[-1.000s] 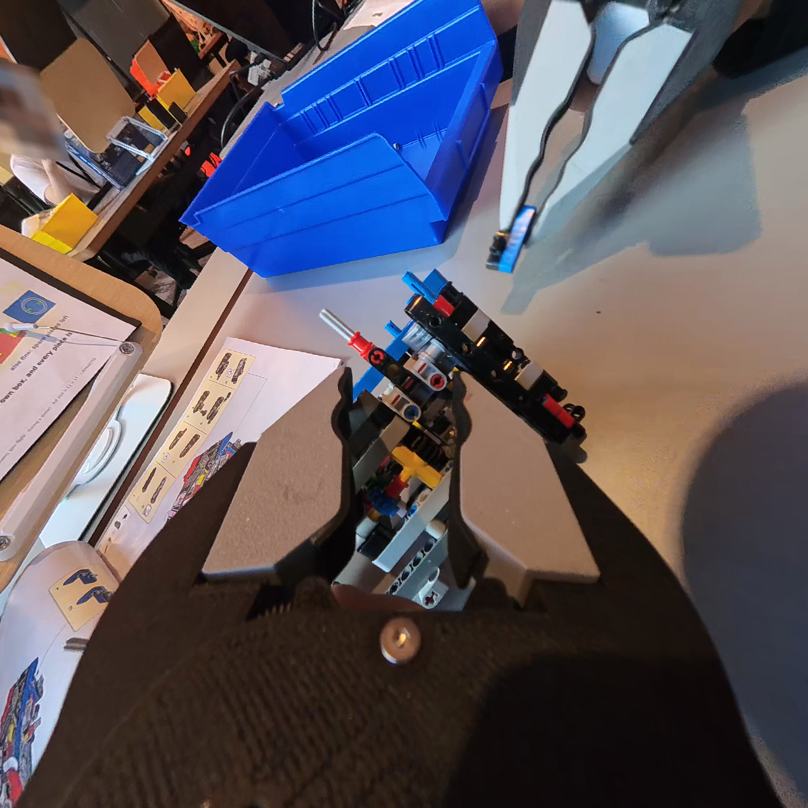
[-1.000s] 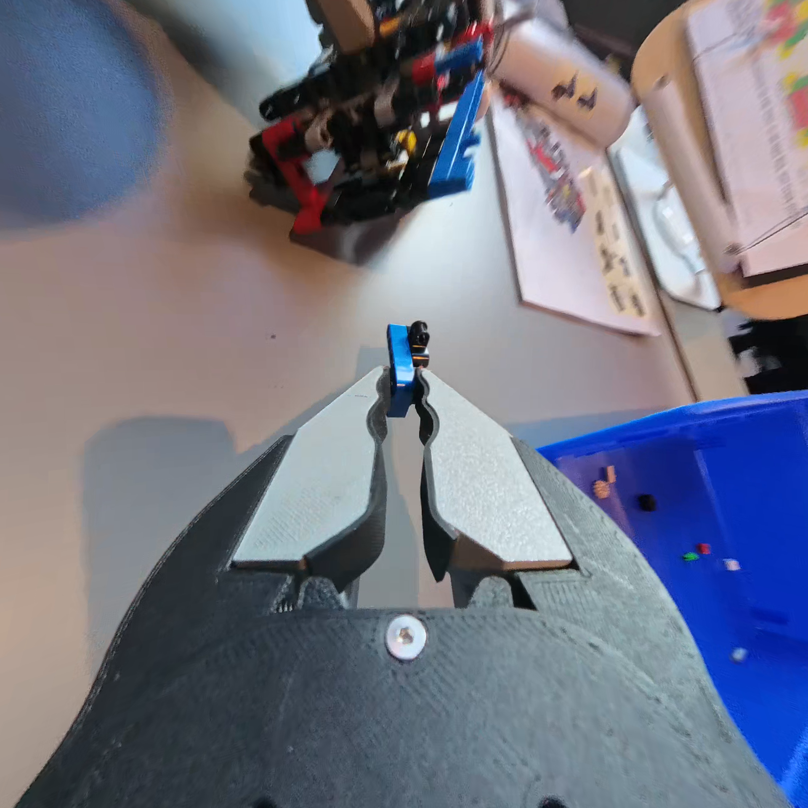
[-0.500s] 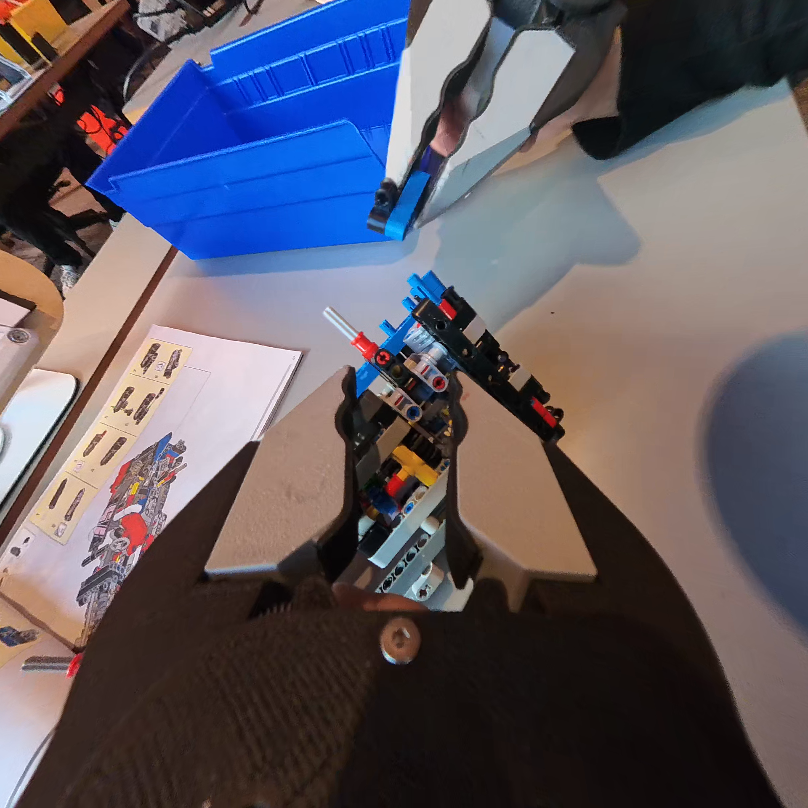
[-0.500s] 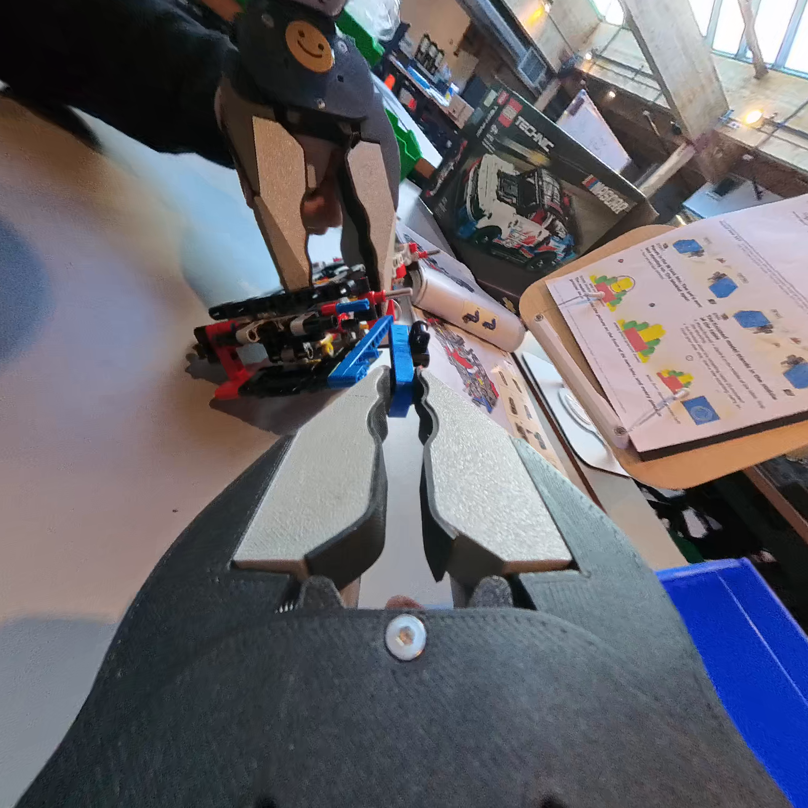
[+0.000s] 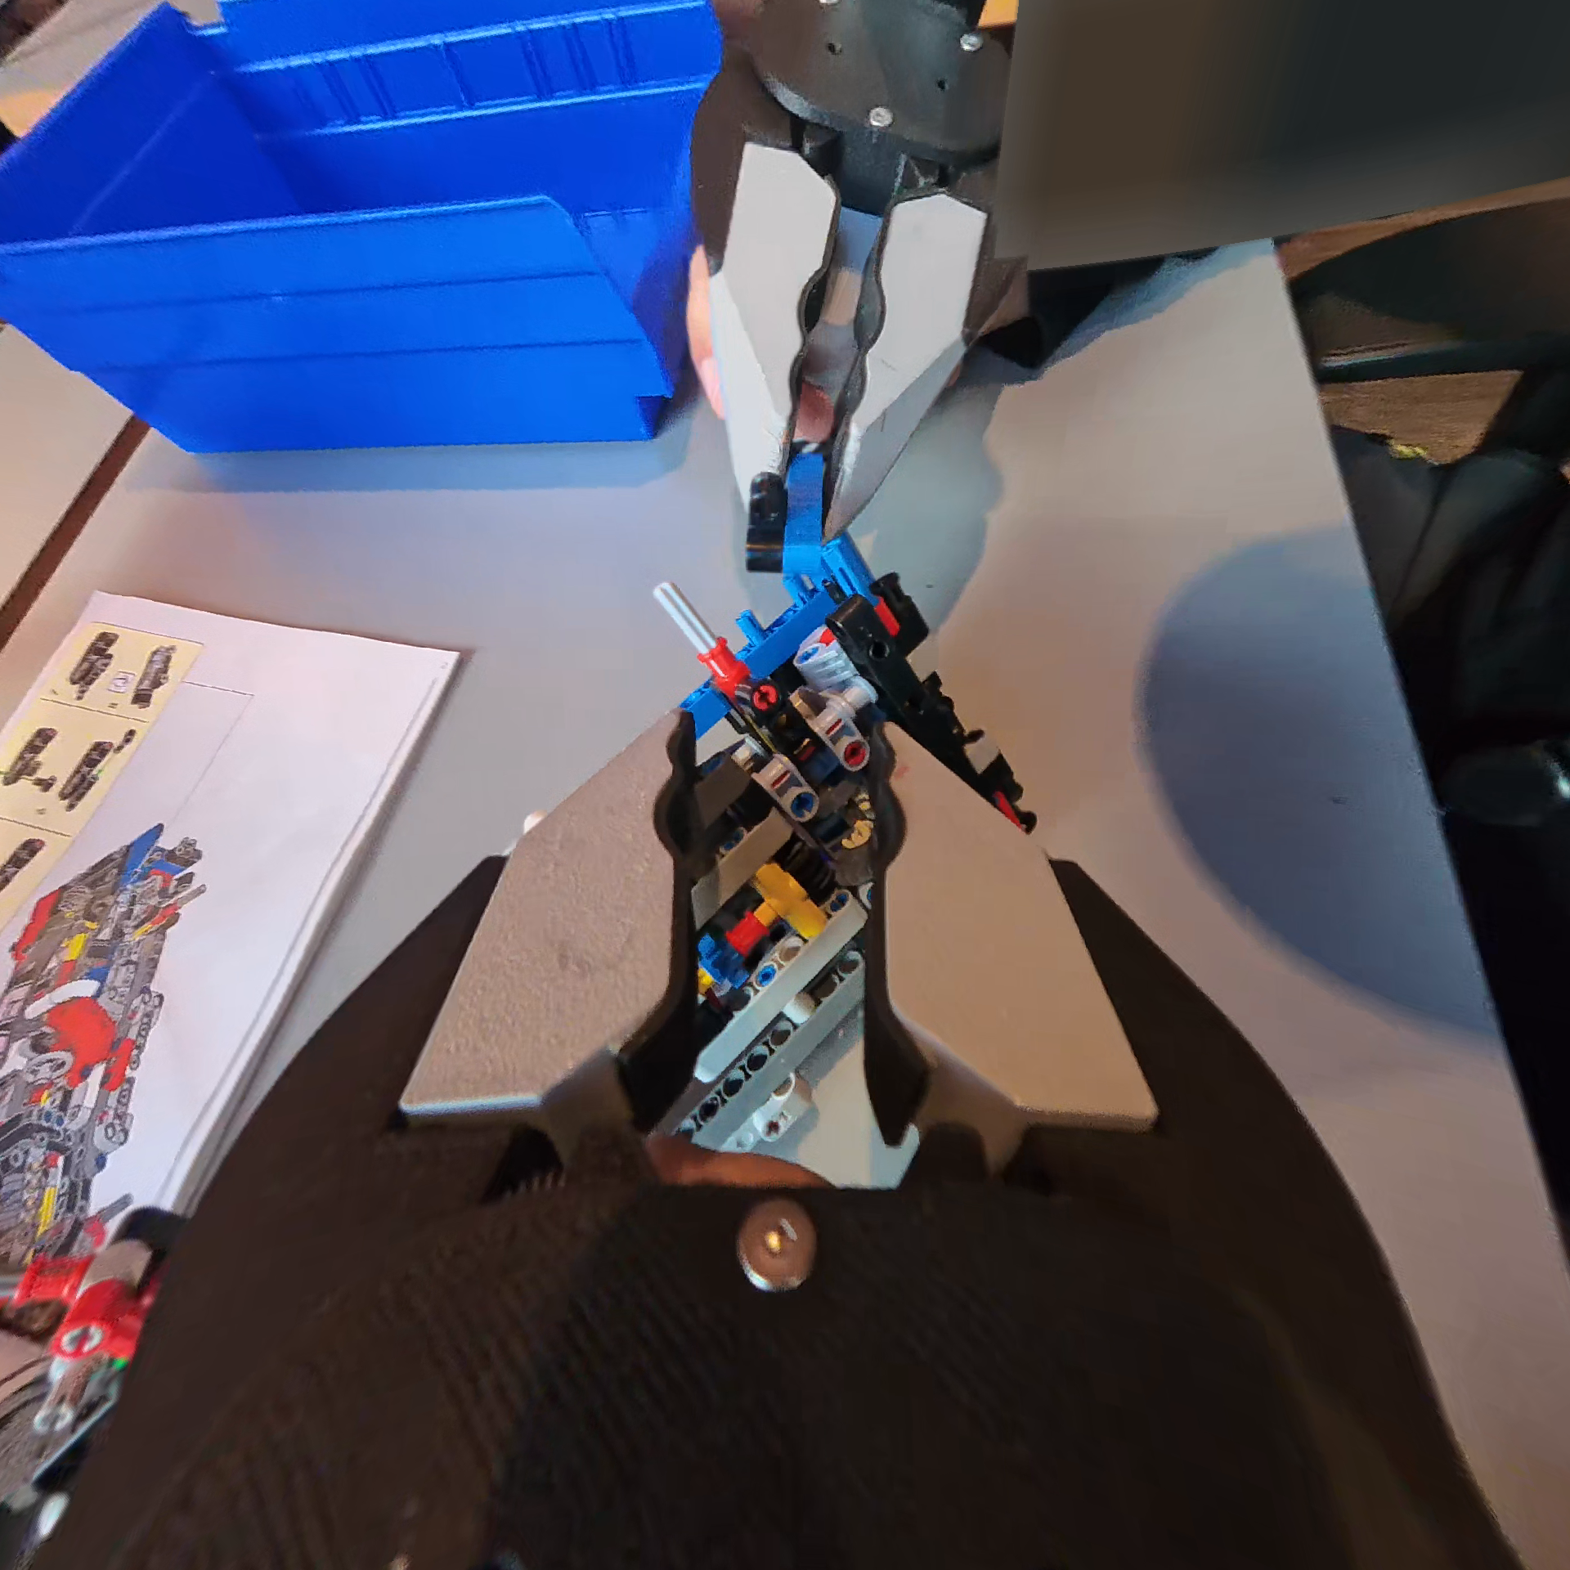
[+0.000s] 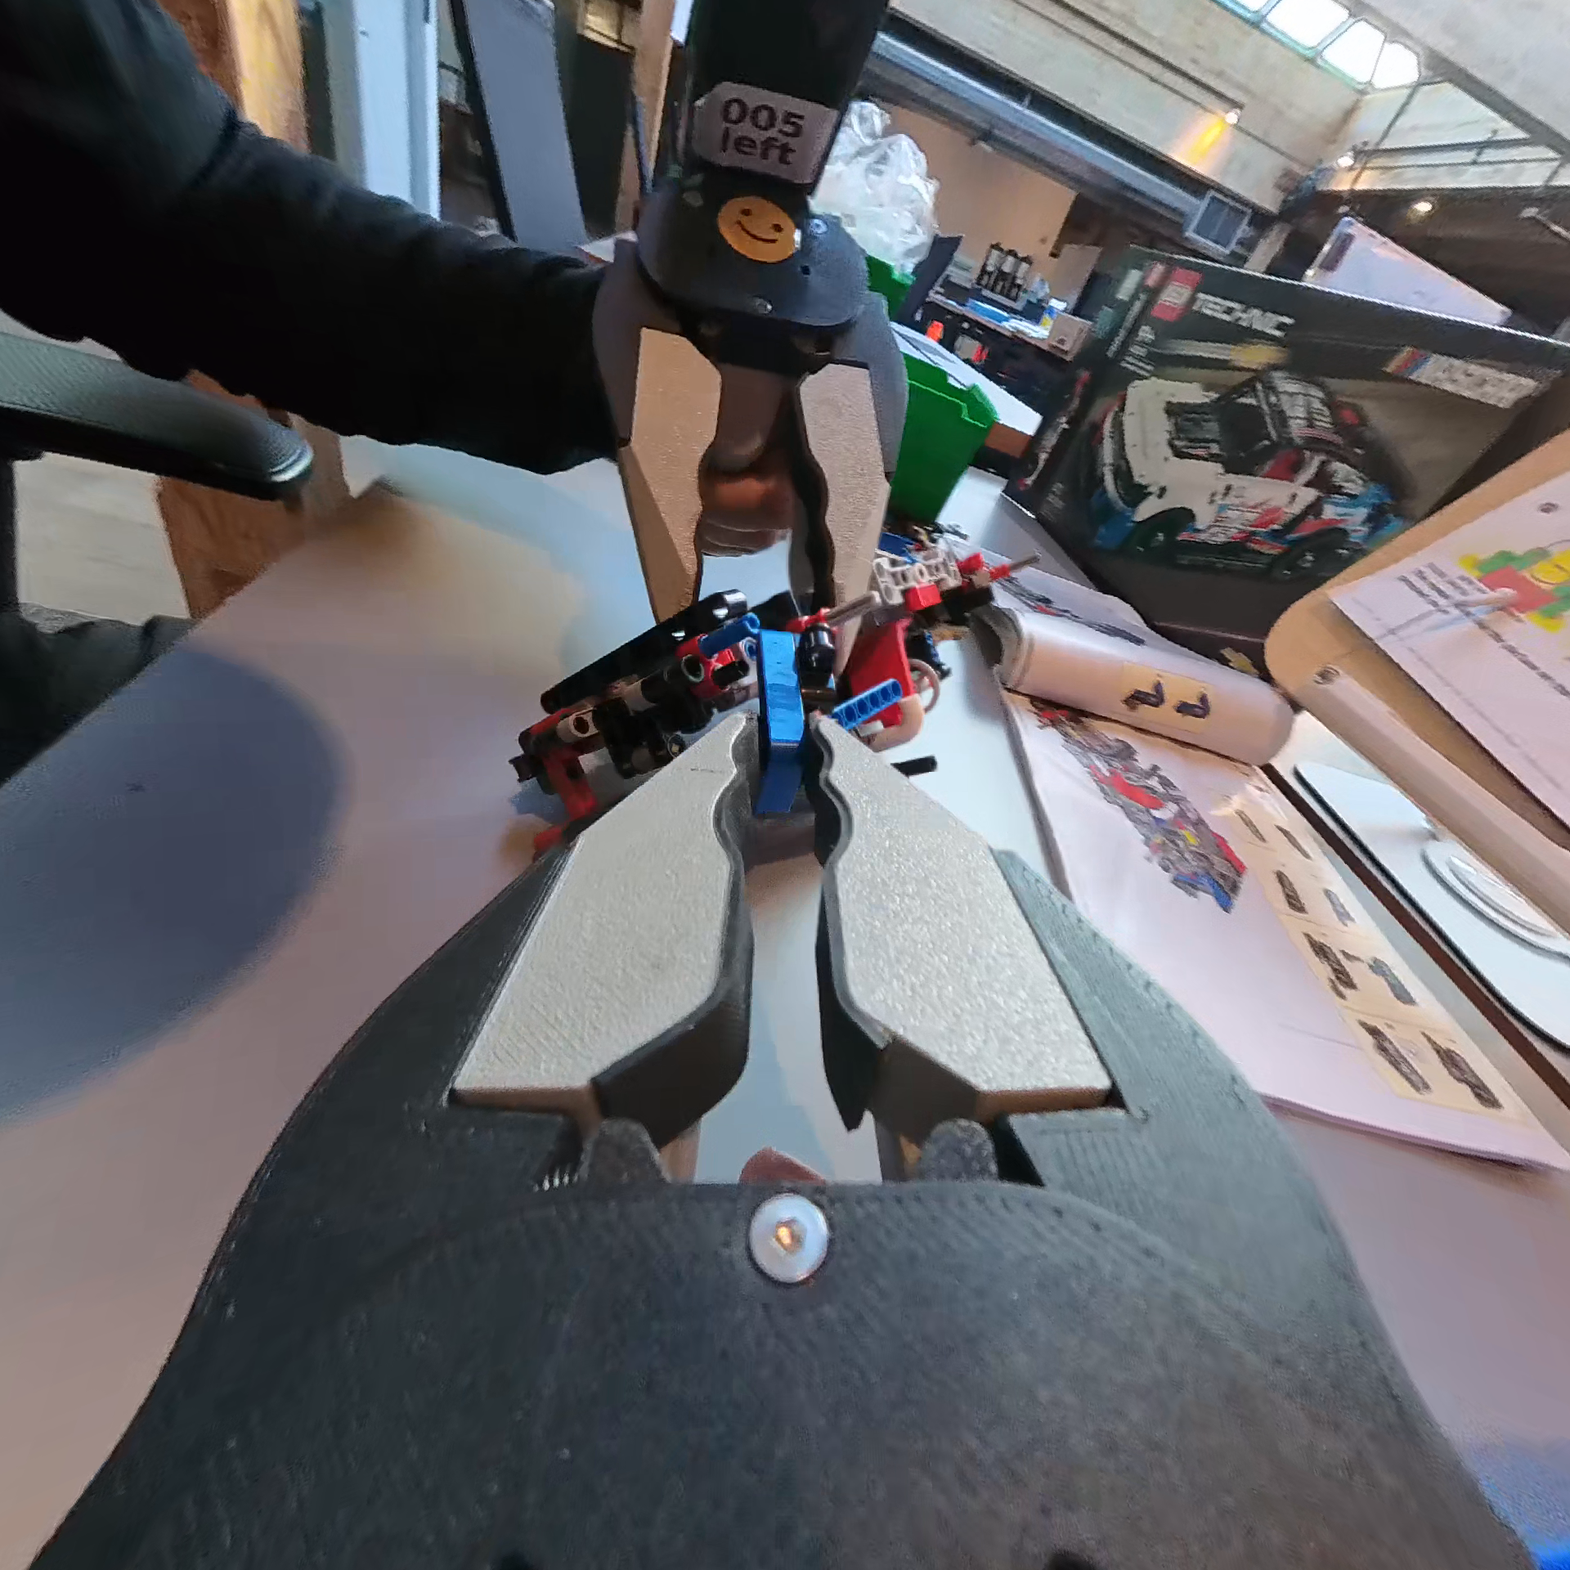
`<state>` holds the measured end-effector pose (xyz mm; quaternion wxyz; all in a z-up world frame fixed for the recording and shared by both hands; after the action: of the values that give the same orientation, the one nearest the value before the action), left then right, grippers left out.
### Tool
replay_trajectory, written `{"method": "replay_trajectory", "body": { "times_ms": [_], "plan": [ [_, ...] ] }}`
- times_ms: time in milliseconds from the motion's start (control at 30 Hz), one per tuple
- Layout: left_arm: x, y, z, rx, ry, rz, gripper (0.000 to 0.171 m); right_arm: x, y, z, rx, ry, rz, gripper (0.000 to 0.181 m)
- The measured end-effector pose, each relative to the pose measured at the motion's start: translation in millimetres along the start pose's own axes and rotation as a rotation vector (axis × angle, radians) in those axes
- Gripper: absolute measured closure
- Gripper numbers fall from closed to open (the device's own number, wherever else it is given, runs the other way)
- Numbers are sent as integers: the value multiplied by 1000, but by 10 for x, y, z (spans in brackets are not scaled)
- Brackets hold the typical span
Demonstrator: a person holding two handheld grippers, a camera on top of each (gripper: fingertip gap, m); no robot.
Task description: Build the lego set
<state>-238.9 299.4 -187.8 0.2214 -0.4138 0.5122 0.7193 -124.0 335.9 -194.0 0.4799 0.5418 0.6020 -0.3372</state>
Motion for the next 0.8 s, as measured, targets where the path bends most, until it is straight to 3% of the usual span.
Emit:
{"method": "replay_trajectory", "body": {
  "times_ms": [333, 467, 600, 700, 800],
  "plan": [
    [68, 295, -441, 32, 42, 36, 128, -121, -186, 359, -103, 57, -15, 175],
    [30, 405, -528, 51, 90, -42, 132, -151, -177, 380, -97, 58, -25, 176],
    [-21, 471, -448, 18, 177, -97, 136, -137, -186, 399, -90, 81, -10, 176],
    [-100, 504, -279, -101, 309, -96, 148, -122, -194, 385, -78, 75, -9, 176],
    [-220, 458, -320, -52, 441, -114, 158, -106, -215, 378, -78, 73, 6, 176]
  ]
}}
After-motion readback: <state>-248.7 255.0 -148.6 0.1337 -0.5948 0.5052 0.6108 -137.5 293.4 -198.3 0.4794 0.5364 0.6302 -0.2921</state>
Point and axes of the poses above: each gripper's, where its closed fingertips meet, y back along the fingers, x out of its underside, z = x × y across the jaws, the point moved 5 cm from there along y, back along the fingers
